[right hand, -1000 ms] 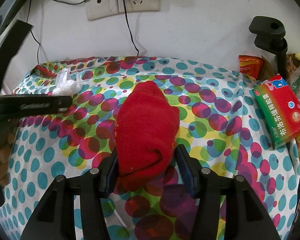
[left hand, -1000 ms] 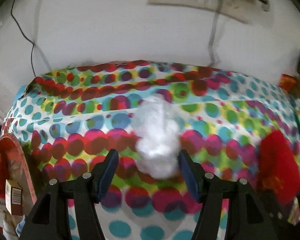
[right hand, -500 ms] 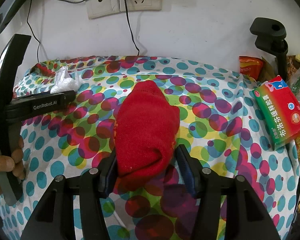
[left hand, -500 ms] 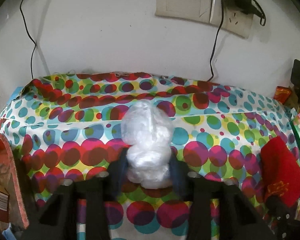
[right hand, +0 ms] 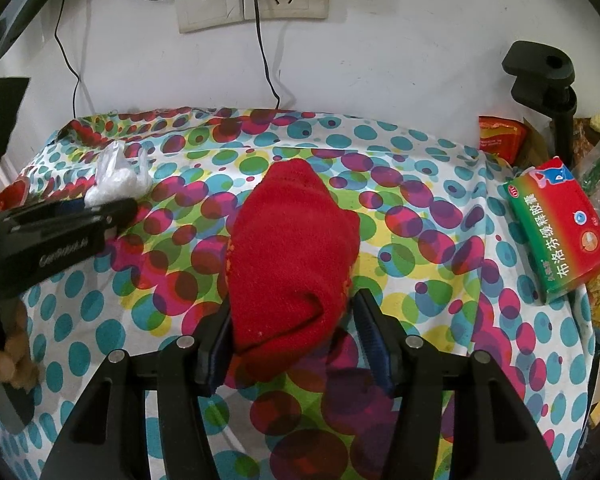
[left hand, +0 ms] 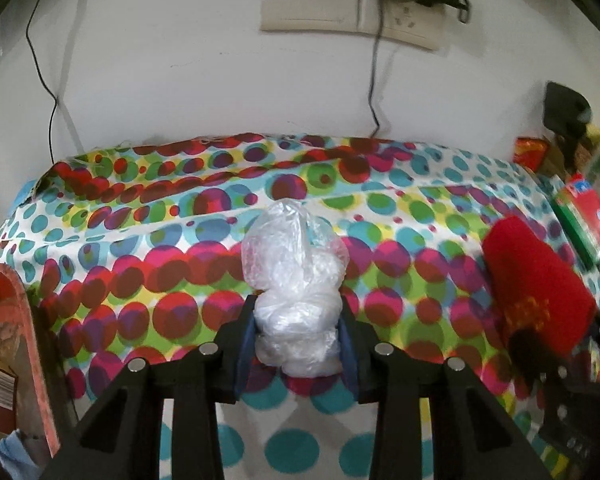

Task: Organize objects
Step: 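Grasp the white plastic bag with the left tool while the right tool holds the red sock, then carry the white plastic bag to the red tray and release it with the left tool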

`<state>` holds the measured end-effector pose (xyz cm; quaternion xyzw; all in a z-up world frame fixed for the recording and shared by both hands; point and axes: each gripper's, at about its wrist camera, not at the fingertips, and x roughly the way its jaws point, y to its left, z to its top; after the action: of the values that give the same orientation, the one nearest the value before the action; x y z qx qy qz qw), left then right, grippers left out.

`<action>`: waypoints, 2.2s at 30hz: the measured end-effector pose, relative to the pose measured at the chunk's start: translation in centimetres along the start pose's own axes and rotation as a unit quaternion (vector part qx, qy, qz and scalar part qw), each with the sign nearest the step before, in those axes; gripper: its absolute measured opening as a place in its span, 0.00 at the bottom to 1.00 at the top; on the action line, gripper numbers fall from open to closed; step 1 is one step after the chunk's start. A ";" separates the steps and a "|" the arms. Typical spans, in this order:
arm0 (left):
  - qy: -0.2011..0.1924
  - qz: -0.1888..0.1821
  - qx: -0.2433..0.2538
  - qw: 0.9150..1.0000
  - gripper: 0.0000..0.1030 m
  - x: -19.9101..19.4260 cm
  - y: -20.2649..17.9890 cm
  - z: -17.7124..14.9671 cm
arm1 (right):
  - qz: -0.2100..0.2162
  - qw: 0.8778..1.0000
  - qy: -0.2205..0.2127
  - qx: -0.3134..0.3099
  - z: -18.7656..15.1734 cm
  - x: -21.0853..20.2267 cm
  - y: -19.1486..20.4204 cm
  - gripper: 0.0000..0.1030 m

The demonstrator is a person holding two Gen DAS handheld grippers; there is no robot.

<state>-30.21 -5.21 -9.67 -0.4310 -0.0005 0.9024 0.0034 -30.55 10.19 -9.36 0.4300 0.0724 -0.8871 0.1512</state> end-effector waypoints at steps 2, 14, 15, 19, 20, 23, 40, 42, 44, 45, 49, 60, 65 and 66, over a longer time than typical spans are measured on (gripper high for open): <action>0.002 -0.004 0.006 1.000 0.36 -0.3 -0.3 -0.4 | -0.002 1.000 0.000 -0.001 0.0 0.0 0.1 0.52; 0.027 -0.044 0.010 0.999 0.36 -3.5 -1.2 -2.9 | -0.002 1.000 0.000 -0.002 0.1 0.0 -0.1 0.52; 0.027 -0.046 0.010 0.999 0.36 -4.0 -1.2 -3.0 | -0.002 1.000 0.001 -0.002 0.1 0.0 -0.1 0.52; 0.024 -0.057 0.019 0.998 0.36 -5.9 -1.1 -3.2 | -0.004 1.000 0.001 -0.001 0.0 0.1 -0.1 0.53; 0.023 -0.059 0.022 0.998 0.36 -6.4 -1.0 -3.3 | -0.003 1.000 0.001 -0.001 0.0 0.1 -0.1 0.53; 0.016 -0.063 0.032 0.997 0.36 -8.1 -0.7 -3.4 | -0.005 1.000 0.001 -0.002 0.0 0.2 -0.1 0.53; -0.023 -0.020 0.049 0.998 0.36 -17.0 6.2 -3.5 | -0.008 1.000 0.001 -0.002 0.0 0.2 0.0 0.55; -0.022 -0.007 0.036 0.999 0.36 -17.4 7.8 -3.4 | -0.008 1.000 0.001 -0.002 0.0 0.2 0.0 0.56; -0.022 0.005 0.018 1.000 0.36 -17.8 9.8 -3.5 | -0.008 1.000 0.001 -0.002 0.0 0.2 0.0 0.56; -0.023 0.013 0.013 1.000 0.36 -17.9 10.5 -3.6 | -0.008 1.000 0.001 -0.002 0.0 0.2 0.0 0.56; -0.017 0.030 -0.005 0.999 0.36 -18.0 13.5 -4.0 | -0.010 1.000 0.001 -0.002 0.0 0.2 0.0 0.57; 0.004 0.078 -0.033 0.996 0.36 -16.5 19.4 -5.1 | -0.010 1.000 0.002 -0.002 0.0 0.2 -0.1 0.58; 0.022 0.088 -0.047 0.995 0.37 -15.4 21.5 -5.7 | -0.010 1.000 0.002 -0.002 0.0 0.2 -0.1 0.58; 0.024 0.092 -0.049 0.994 0.38 -15.2 21.8 -5.7 | -0.010 1.000 0.002 -0.002 0.0 0.2 -0.1 0.58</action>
<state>-16.33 -27.16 -1.56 -0.4502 -0.0051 0.8872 -0.1008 -30.70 10.22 -9.49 0.4305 0.0790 -0.8877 0.1428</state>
